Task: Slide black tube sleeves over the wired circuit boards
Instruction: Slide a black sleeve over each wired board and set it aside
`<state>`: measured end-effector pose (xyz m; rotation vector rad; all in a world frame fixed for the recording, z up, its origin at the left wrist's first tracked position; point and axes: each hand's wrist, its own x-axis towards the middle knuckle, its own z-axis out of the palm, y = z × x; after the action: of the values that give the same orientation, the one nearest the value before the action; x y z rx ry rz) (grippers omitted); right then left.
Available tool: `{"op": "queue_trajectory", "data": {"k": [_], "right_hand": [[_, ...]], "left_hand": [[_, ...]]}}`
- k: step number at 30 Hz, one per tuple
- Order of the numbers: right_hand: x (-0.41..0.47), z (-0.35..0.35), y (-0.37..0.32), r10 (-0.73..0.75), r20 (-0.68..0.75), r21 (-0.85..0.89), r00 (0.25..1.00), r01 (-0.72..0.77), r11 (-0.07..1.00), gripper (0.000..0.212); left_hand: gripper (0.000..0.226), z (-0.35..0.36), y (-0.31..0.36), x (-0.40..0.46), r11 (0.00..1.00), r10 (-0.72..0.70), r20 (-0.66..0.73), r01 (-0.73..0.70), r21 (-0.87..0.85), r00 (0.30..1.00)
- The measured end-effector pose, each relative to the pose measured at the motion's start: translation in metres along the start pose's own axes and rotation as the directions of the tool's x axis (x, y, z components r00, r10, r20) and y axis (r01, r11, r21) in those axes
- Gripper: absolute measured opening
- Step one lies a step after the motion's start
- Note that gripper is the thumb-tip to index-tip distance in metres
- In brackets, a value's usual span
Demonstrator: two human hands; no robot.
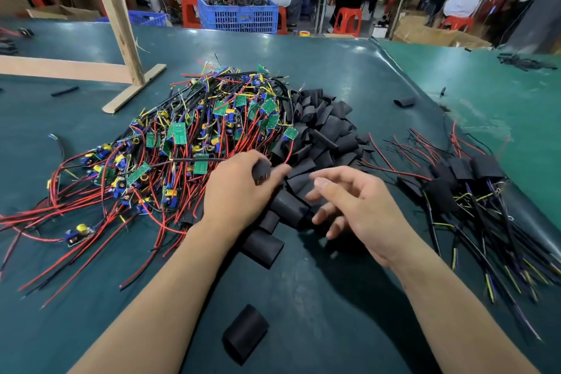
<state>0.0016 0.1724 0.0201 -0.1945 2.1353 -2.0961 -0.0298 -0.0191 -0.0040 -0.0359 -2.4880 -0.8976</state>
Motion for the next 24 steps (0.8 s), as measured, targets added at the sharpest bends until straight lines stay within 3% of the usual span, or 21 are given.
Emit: {"op": "queue_trajectory", "data": {"k": [2,4,7,9,11,12,14,15,16,17,18,19,21,24], "right_hand": [[0.0,-0.001,0.001,-0.026,0.01,-0.013,1.0,0.026,1.0,0.01],[0.001,-0.001,0.002,-0.072,-0.03,-0.033,0.997,0.071,0.997,0.011],[0.011,-0.003,0.003,-0.233,-0.185,-0.236,0.955,0.187,0.953,0.013],[0.021,-0.004,-0.002,-0.386,-0.173,-0.45,0.906,0.275,0.849,0.034],[0.032,-0.004,-0.01,-0.479,-0.028,-0.618,0.878,0.361,0.698,0.065],[0.036,-0.002,-0.013,-0.507,0.049,-0.668,0.86,0.406,0.623,0.065],[0.038,0.005,-0.015,-0.611,0.132,-0.712,0.781,0.503,0.489,0.036],[0.038,0.009,-0.015,-0.675,0.1,-0.72,0.731,0.521,0.458,0.02],[0.036,0.012,-0.015,-0.718,-0.006,-0.686,0.696,0.519,0.51,0.011],[0.035,0.014,-0.017,-0.7,-0.188,-0.554,0.689,0.514,0.655,0.009],[0.032,0.015,-0.022,-0.607,-0.365,-0.292,0.706,0.532,0.795,0.009],[0.03,0.011,-0.03,-0.478,-0.476,0.01,0.738,0.549,0.836,0.007],[0.026,-0.004,-0.043,-0.299,-0.482,0.425,0.824,0.518,0.742,0.003],[0.014,-0.022,-0.046,-0.207,-0.284,0.634,0.936,0.346,0.692,0.016]], "left_hand": [[0.028,0.003,0.001,-0.002,0.995,0.049,0.055,-0.053,0.082,0.997],[0.02,0.004,0.006,-0.004,0.988,0.152,0.012,-0.152,0.036,0.988],[0.018,-0.001,0.012,-0.003,0.959,0.262,-0.254,-0.281,-0.04,0.931],[0.019,-0.007,0.013,-0.003,0.911,0.376,-0.393,-0.412,-0.008,0.839],[0.016,-0.011,0.018,-0.008,0.814,0.529,-0.395,-0.58,-0.012,0.751],[0.014,-0.012,0.022,-0.011,0.76,0.595,-0.372,-0.649,-0.028,0.713],[0.016,-0.012,0.029,-0.017,0.69,0.672,-0.329,-0.722,-0.044,0.663],[0.019,-0.012,0.031,-0.019,0.681,0.678,-0.319,-0.729,-0.066,0.662],[0.024,-0.011,0.033,-0.022,0.691,0.656,-0.315,-0.714,-0.114,0.686],[0.03,-0.012,0.033,-0.023,0.71,0.613,-0.312,-0.68,-0.186,0.726],[0.035,-0.015,0.032,-0.024,0.737,0.549,-0.307,-0.623,-0.261,0.777],[0.036,-0.018,0.03,-0.024,0.779,0.462,-0.296,-0.542,-0.315,0.836],[0.041,-0.022,0.026,-0.022,0.876,0.254,-0.237,-0.327,-0.354,0.938],[0.04,-0.02,0.021,-0.016,0.924,0.049,-0.136,-0.096,-0.369,0.989]]}}
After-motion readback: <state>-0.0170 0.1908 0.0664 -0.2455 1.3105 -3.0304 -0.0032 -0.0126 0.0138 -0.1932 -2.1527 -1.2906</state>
